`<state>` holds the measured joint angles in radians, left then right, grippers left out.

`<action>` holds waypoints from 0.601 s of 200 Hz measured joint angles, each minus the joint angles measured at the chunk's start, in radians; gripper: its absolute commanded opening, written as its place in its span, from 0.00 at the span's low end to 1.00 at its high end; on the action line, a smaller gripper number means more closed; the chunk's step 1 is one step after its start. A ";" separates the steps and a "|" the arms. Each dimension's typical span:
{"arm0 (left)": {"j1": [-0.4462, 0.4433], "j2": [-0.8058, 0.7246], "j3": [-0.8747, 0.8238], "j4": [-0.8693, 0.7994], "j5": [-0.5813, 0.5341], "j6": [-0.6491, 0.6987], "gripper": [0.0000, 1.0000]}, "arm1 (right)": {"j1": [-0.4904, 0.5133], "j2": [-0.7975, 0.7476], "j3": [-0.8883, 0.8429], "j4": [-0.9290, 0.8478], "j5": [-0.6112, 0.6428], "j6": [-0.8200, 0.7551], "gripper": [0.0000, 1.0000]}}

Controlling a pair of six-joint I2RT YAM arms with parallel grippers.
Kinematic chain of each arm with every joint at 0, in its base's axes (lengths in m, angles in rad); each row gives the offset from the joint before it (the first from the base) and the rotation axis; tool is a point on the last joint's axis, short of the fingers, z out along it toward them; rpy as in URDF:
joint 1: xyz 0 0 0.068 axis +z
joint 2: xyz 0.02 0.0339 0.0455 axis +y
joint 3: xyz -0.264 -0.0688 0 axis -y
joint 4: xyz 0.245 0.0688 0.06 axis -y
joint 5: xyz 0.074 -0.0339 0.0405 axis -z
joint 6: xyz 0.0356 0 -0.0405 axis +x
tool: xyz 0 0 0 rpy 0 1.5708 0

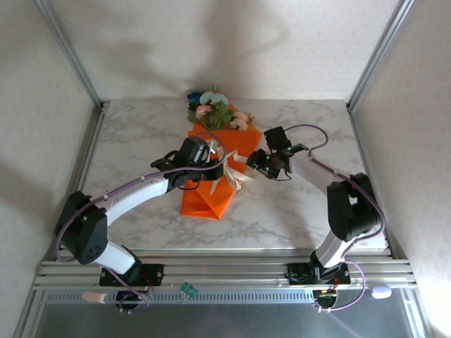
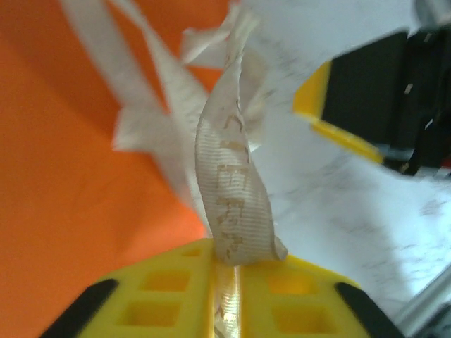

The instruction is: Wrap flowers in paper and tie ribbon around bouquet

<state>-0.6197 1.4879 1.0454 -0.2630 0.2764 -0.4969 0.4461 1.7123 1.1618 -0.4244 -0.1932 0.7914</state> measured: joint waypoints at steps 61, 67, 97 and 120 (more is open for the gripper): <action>0.071 -0.111 -0.154 -0.137 -0.150 -0.017 0.41 | 0.018 0.096 0.127 -0.089 0.076 -0.045 0.52; 0.080 -0.119 -0.163 -0.145 -0.151 -0.025 0.44 | 0.027 0.099 0.145 -0.092 0.081 -0.048 0.52; 0.120 -0.129 -0.157 -0.130 -0.106 -0.058 0.51 | 0.084 0.117 0.213 -0.096 0.090 -0.061 0.50; 0.124 -0.042 -0.087 -0.102 -0.053 -0.066 0.51 | 0.105 0.117 0.199 -0.093 0.089 -0.060 0.49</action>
<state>-0.4957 1.4460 0.9585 -0.3653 0.2230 -0.5625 0.5510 1.8297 1.3609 -0.5175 -0.1040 0.7315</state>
